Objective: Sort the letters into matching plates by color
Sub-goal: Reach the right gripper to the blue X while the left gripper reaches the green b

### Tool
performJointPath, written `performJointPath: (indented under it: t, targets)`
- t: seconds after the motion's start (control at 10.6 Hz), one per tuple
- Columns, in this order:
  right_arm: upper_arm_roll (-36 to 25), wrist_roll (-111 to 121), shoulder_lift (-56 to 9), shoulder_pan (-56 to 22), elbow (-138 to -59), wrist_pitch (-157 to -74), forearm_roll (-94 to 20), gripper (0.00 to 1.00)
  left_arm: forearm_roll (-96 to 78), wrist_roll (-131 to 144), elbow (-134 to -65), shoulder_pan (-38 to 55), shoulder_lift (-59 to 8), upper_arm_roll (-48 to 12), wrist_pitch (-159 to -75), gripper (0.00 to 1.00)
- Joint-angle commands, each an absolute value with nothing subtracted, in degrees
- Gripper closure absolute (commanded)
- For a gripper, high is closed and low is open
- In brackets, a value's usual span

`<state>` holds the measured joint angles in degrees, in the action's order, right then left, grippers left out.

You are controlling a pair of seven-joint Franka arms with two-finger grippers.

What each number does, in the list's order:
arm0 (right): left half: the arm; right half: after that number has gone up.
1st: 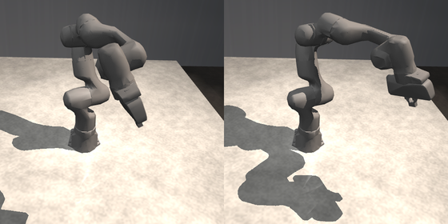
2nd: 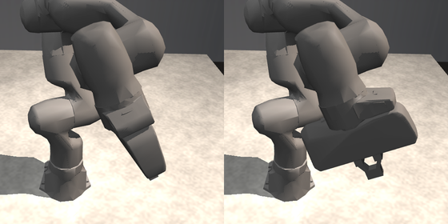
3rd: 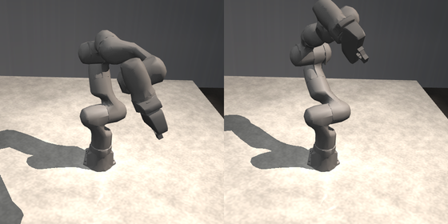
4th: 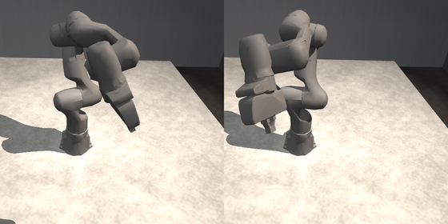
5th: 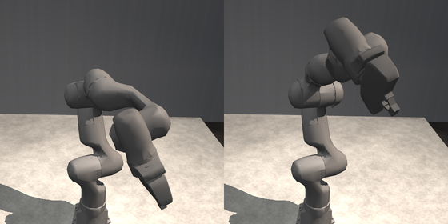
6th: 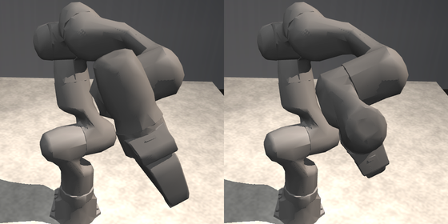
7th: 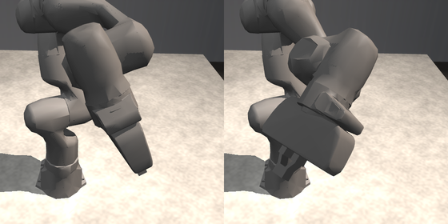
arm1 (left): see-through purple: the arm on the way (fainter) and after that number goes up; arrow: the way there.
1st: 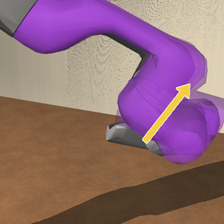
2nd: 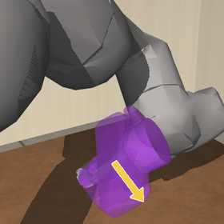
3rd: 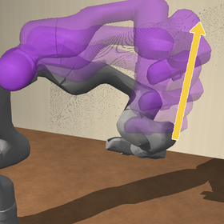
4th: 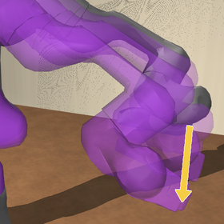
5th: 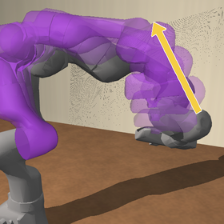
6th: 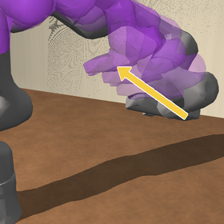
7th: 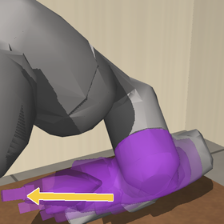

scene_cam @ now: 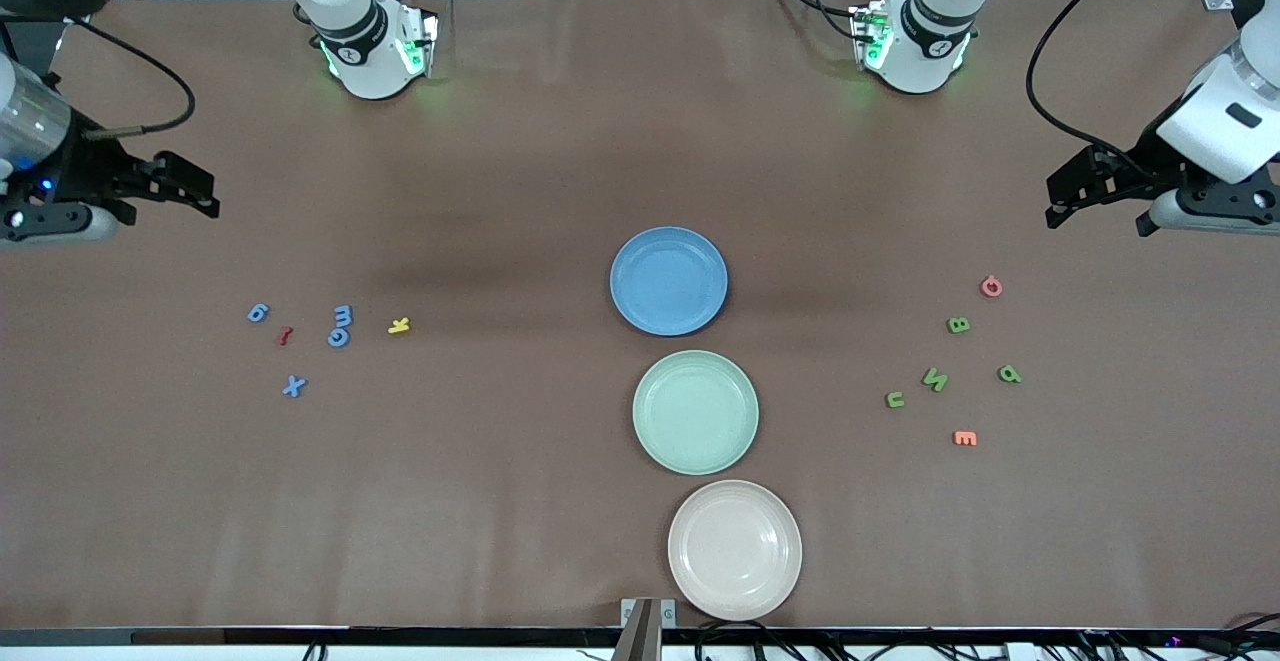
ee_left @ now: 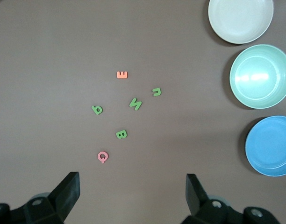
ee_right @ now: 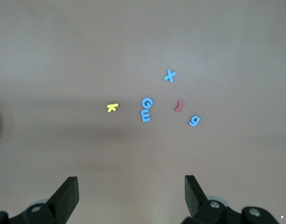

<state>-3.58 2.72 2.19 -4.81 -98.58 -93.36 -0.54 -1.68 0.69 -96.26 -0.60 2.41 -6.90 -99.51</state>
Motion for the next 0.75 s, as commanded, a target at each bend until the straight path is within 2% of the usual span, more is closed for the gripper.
performJointPath:
  t: [0.0,0.28,0.57,0.66]
  targets:
    - [-3.1,3.3,1.9,-2.4,-107.9,-105.3,-1.0,0.00,-1.3,0.5,-96.9,-2.4,-0.6,-6.9,-99.5,0.00]
    - [-3.5,1.4,-2.5,0.4,-111.5,-113.6,-0.5,0.00,-0.5,0.6,-98.9,-2.4,-5.1,-6.9,-102.4,0.00]
    - [-3.4,-15.3,-6.2,-0.1,-116.2,-125.2,-0.4,0.00,0.8,0.7,-107.9,-2.4,-4.8,-7.0,-112.4,0.00]
    - [-3.3,-20.4,-9.2,-0.9,-115.9,-127.6,-0.4,0.00,0.9,0.6,-109.7,-2.6,-4.9,-7.0,-114.9,0.00]
